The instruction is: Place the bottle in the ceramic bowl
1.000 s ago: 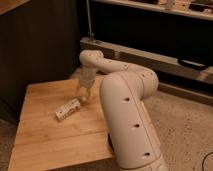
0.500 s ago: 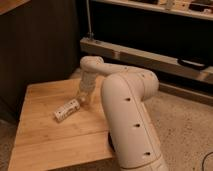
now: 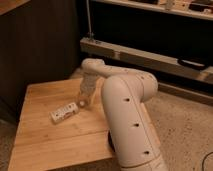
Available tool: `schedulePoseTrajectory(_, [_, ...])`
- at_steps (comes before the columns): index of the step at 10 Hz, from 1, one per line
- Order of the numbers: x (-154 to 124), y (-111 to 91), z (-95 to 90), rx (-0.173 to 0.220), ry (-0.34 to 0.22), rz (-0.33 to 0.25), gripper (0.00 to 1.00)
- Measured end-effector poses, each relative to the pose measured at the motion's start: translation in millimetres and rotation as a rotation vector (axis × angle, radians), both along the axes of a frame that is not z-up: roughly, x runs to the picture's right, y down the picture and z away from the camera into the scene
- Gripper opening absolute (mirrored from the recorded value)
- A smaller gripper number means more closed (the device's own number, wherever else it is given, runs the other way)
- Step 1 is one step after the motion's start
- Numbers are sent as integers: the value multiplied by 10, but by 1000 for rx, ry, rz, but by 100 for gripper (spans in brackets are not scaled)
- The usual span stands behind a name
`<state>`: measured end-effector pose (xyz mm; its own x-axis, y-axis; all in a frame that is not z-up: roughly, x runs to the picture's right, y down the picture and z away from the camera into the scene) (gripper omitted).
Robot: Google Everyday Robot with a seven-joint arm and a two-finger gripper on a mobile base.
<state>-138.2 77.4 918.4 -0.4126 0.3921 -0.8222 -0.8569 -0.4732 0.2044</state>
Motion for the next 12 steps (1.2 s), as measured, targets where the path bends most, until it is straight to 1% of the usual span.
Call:
schedulePoseTrajectory(3, [-23, 49, 6, -38, 7, 16, 65])
schedulePoseTrajectory(6, [-8, 79, -51, -66, 28, 29, 64])
schedulePoseTrajectory(8, [-2, 91, -73, -87, 33, 32, 51])
schedulePoseTrajectory(9, [-19, 95, -82, -102, 32, 33, 38])
schedulePoseTrajectory(10, [-23, 93, -79, -111, 28, 33, 30])
schedulePoseTrajectory(11, [-25, 95, -75, -117, 25, 33, 26])
schedulePoseTrajectory(12, [-52, 110, -63, -133, 19, 30, 25])
